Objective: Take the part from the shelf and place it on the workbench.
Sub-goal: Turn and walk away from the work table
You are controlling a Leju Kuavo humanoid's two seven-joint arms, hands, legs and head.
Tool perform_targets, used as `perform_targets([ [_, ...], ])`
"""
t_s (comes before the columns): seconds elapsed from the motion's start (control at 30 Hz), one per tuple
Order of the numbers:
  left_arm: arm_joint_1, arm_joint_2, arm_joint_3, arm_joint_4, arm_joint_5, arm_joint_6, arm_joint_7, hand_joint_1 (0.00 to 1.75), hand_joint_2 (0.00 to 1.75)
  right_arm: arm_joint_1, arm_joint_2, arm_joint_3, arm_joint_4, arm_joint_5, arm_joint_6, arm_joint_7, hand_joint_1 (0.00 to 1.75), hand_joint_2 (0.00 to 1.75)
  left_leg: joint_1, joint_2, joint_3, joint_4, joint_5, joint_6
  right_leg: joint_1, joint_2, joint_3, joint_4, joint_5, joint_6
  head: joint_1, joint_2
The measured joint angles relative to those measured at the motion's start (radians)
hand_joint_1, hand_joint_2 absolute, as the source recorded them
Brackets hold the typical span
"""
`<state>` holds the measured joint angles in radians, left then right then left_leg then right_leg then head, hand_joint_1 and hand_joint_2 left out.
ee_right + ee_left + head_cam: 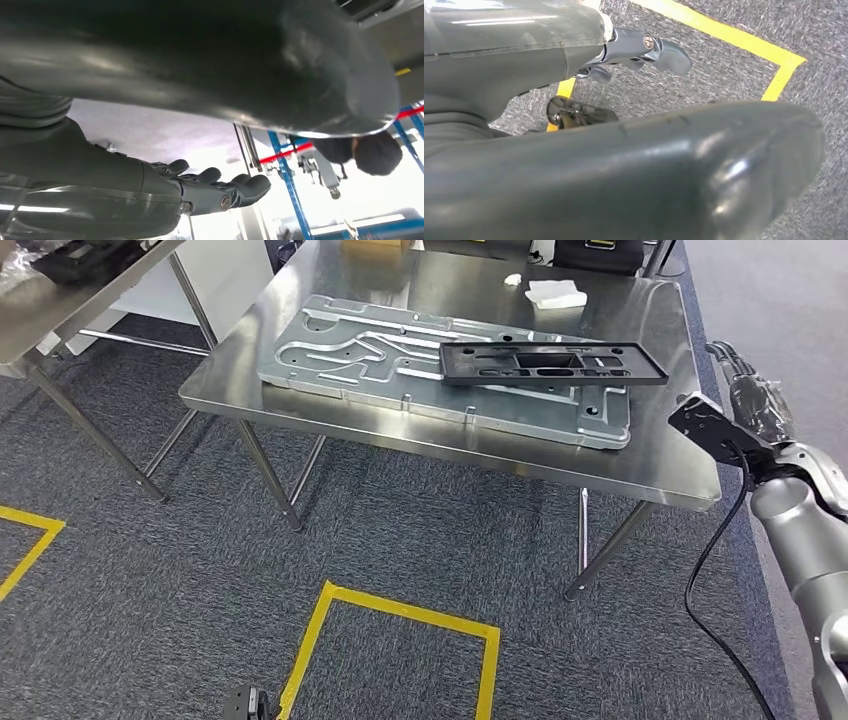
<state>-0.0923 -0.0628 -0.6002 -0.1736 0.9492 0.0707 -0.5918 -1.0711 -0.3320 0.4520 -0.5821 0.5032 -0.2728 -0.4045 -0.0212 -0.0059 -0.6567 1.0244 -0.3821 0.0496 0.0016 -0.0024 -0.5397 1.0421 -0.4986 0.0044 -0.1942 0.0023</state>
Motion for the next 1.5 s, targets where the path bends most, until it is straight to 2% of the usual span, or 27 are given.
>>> perform_targets([
  [0.1,0.001,0.001,0.000,0.000,-0.007,0.002,0.004,0.00,0.00,0.029,-0.013,-0.001,-0.016,-0.001,0.001,-0.003,0.00,0.00,0.002,-0.002,-0.010,0.000,0.015,-0.016,0.000,-0.005,0.006,-0.041,0.012,-0.008,0.000,0.000],
  [0.17,0.002,0.002,-0.001,0.000,-0.014,0.002,0.007,0.00,0.00,0.049,-0.017,-0.001,-0.028,0.001,0.001,-0.004,0.00,0.00,0.005,-0.002,-0.029,0.043,-0.040,-0.027,-0.008,-0.009,-0.011,-0.049,0.036,-0.018,0.000,0.000],
  [0.23,-0.002,0.003,-0.002,0.000,-0.018,0.003,0.012,0.00,0.00,0.071,-0.018,-0.001,-0.042,0.003,0.000,-0.004,0.00,0.00,0.015,-0.001,-0.057,0.156,-0.143,-0.040,-0.011,-0.010,-0.040,-0.050,0.062,-0.022,0.000,0.000],
  [0.27,-0.004,0.003,-0.002,0.000,-0.019,0.004,0.015,0.00,0.00,0.083,-0.018,-0.001,-0.047,0.004,-0.002,-0.004,0.00,0.00,0.020,0.000,-0.067,0.217,-0.178,-0.047,-0.012,-0.010,-0.057,-0.049,0.075,-0.020,0.000,0.000],
  [0.3,-0.006,0.003,-0.003,0.000,-0.024,0.006,0.018,0.00,0.00,0.096,-0.018,-0.001,-0.050,0.005,-0.005,-0.005,0.00,0.00,0.025,0.000,-0.069,0.265,-0.188,-0.053,-0.013,-0.011,-0.075,-0.048,0.088,-0.018,0.000,0.000],
  [0.33,-0.007,0.004,-0.004,0.000,-0.029,0.008,0.021,0.00,0.00,0.110,-0.019,-0.001,-0.053,0.006,-0.009,-0.006,0.00,0.00,0.029,0.000,-0.058,0.286,-0.172,-0.058,-0.014,-0.011,-0.092,-0.046,0.100,-0.014,0.000,0.000],
  [0.4,-0.011,0.004,-0.007,0.000,-0.044,0.017,0.029,0.00,0.00,0.144,-0.018,-0.001,-0.061,0.012,-0.020,-0.010,0.00,0.00,0.035,0.000,0.008,0.232,-0.111,-0.064,-0.017,-0.013,-0.125,-0.042,0.124,-0.006,0.000,0.000],
  [0.43,-0.015,0.005,-0.008,0.000,-0.049,0.023,0.033,0.00,0.00,0.162,-0.015,-0.001,-0.064,0.018,-0.026,-0.011,0.00,0.00,0.036,0.000,0.060,0.167,-0.103,-0.065,-0.018,-0.014,-0.139,-0.038,0.134,0.000,0.000,0.000],
  [0.5,-0.022,0.005,-0.010,0.000,-0.056,0.042,0.040,0.00,0.00,0.206,-0.003,-0.001,-0.066,0.034,-0.036,-0.009,0.00,0.00,0.034,-0.002,0.151,0.029,-0.132,-0.056,-0.017,-0.016,-0.153,-0.035,0.154,0.011,0.000,0.000],
  [0.57,-0.023,0.005,-0.012,0.000,-0.064,0.062,0.045,0.00,0.00,0.266,0.025,-0.001,-0.054,0.042,-0.048,-0.007,0.00,0.00,0.029,-0.004,0.179,-0.028,-0.151,-0.039,-0.016,-0.017,-0.151,-0.043,0.175,0.025,0.000,0.000],
  [0.63,-0.019,0.005,-0.019,0.000,-0.072,0.079,0.050,0.00,0.00,0.345,0.061,-0.001,-0.015,0.029,-0.063,-0.013,0.00,0.00,0.031,-0.002,0.170,-0.032,-0.127,-0.020,-0.017,-0.013,-0.152,-0.045,0.171,0.037,0.000,0.000],
  [0.67,-0.017,0.004,-0.023,0.000,-0.076,0.087,0.054,0.00,0.00,0.386,0.077,-0.001,0.012,0.016,-0.068,-0.016,0.00,0.00,0.031,-0.002,0.161,-0.037,-0.113,-0.011,-0.019,-0.010,-0.159,-0.027,0.140,0.041,0.000,0.000],
  [0.77,-0.007,0.004,-0.035,0.000,-0.090,0.119,0.070,0.00,0.00,0.496,0.125,-0.001,0.097,-0.019,-0.074,0.002,0.00,0.00,0.026,-0.005,0.113,-0.038,-0.071,0.004,-0.020,-0.003,-0.203,0.144,-0.019,0.047,0.000,0.000],
  [0.8,-0.002,0.004,-0.038,0.000,-0.091,0.129,0.075,0.00,0.00,0.528,0.141,-0.001,0.123,-0.025,-0.075,0.019,0.00,0.00,0.023,-0.005,0.094,-0.036,-0.059,0.004,-0.020,-0.002,-0.212,0.208,-0.044,0.048,0.000,0.000],
  [0.83,0.002,0.004,-0.041,0.000,-0.091,0.138,0.080,0.00,0.00,0.559,0.156,-0.001,0.147,-0.030,-0.077,0.039,0.00,0.00,0.020,-0.005,0.077,-0.033,-0.048,0.004,-0.021,-0.002,-0.209,0.248,-0.043,0.047,0.000,0.000],
  [0.87,0.007,0.004,-0.044,0.000,-0.091,0.146,0.085,0.00,0.00,0.589,0.168,-0.004,0.168,-0.040,-0.080,0.062,0.00,0.00,0.018,-0.004,0.059,-0.030,-0.038,0.003,-0.021,-0.002,-0.189,0.256,-0.021,0.046,0.000,0.000],
  [0.93,0.015,0.004,-0.051,0.000,-0.090,0.162,0.096,0.00,0.00,0.644,0.189,-0.019,0.205,-0.072,-0.084,0.102,0.00,0.00,0.016,-0.004,0.029,-0.020,-0.021,-0.002,-0.019,-0.002,-0.096,0.171,0.013,0.036,0.000,0.000],
  [1.0,0.021,0.004,-0.054,0.000,-0.088,0.179,0.106,0.00,0.00,0.687,0.207,-0.046,0.232,-0.109,-0.087,0.126,0.00,0.00,0.013,-0.002,0.010,-0.008,-0.009,-0.010,-0.012,-0.002,0.019,0.026,-0.013,0.022,0.000,0.000],
  [1.03,0.023,0.004,-0.055,0.000,-0.087,0.189,0.112,0.00,0.00,0.706,0.214,-0.063,0.244,-0.125,-0.088,0.137,0.00,0.00,0.013,0.000,0.006,-0.005,-0.002,-0.016,-0.008,-0.002,0.053,-0.023,-0.031,0.015,0.000,0.000],
  [1.1,0.030,0.007,-0.055,0.002,-0.085,0.212,0.129,0.00,0.00,0.747,0.229,-0.096,0.271,-0.145,-0.088,0.166,0.00,0.00,0.013,0.002,0.002,-0.007,0.013,-0.028,-0.004,-0.003,0.065,-0.053,-0.032,0.004,0.000,0.000],
  [1.17,0.039,0.011,-0.055,0.004,-0.085,0.234,0.149,0.00,0.00,0.787,0.242,-0.121,0.295,-0.161,-0.088,0.201,0.00,0.00,0.015,0.001,-0.011,0.011,-0.018,-0.040,-0.008,-0.008,0.047,-0.058,-0.008,-0.011,0.000,0.000],
  [1.27,0.050,0.015,-0.059,0.006,-0.088,0.255,0.173,0.00,0.00,0.832,0.256,-0.155,0.317,-0.190,-0.093,0.232,0.00,0.00,0.023,0.002,-0.047,0.156,-0.170,-0.056,-0.011,-0.010,0.002,-0.058,0.030,-0.025,0.000,0.000],
  [1.3,0.051,0.017,-0.060,0.006,-0.089,0.260,0.181,0.00,0.00,0.848,0.259,-0.169,0.324,-0.202,-0.094,0.239,0.00,0.00,0.024,0.002,-0.053,0.215,-0.199,-0.059,-0.011,-0.011,-0.015,-0.057,0.042,-0.024,0.000,0.000],
  [1.33,0.050,0.019,-0.062,0.006,-0.089,0.264,0.188,0.00,0.00,0.864,0.261,-0.184,0.330,-0.216,-0.095,0.246,0.00,0.00,0.025,0.002,-0.048,0.257,-0.201,-0.061,-0.010,-0.013,-0.033,-0.053,0.054,-0.022,0.000,0.000],
  [1.4,0.052,0.022,-0.066,0.006,-0.090,0.274,0.203,0.00,0.00,0.895,0.265,-0.218,0.342,-0.248,-0.094,0.256,0.00,0.00,0.025,0.002,0.005,0.252,-0.147,-0.062,-0.010,-0.018,-0.071,-0.043,0.075,-0.018,0.000,0.000],
  [1.43,0.052,0.024,-0.069,0.006,-0.090,0.278,0.210,0.00,0.00,0.906,0.266,-0.235,0.346,-0.265,-0.094,0.260,0.00,0.00,0.025,0.002,0.057,0.201,-0.124,-0.059,-0.011,-0.018,-0.088,-0.036,0.085,-0.016,0.000,0.000],
  [1.5,0.049,0.027,-0.076,0.006,-0.097,0.284,0.224,0.00,0.00,0.923,0.269,-0.270,0.351,-0.295,-0.090,0.265,0.00,0.00,0.022,0.001,0.172,0.051,-0.141,-0.050,-0.008,-0.015,-0.113,-0.024,0.103,-0.007,0.000,0.000],
])
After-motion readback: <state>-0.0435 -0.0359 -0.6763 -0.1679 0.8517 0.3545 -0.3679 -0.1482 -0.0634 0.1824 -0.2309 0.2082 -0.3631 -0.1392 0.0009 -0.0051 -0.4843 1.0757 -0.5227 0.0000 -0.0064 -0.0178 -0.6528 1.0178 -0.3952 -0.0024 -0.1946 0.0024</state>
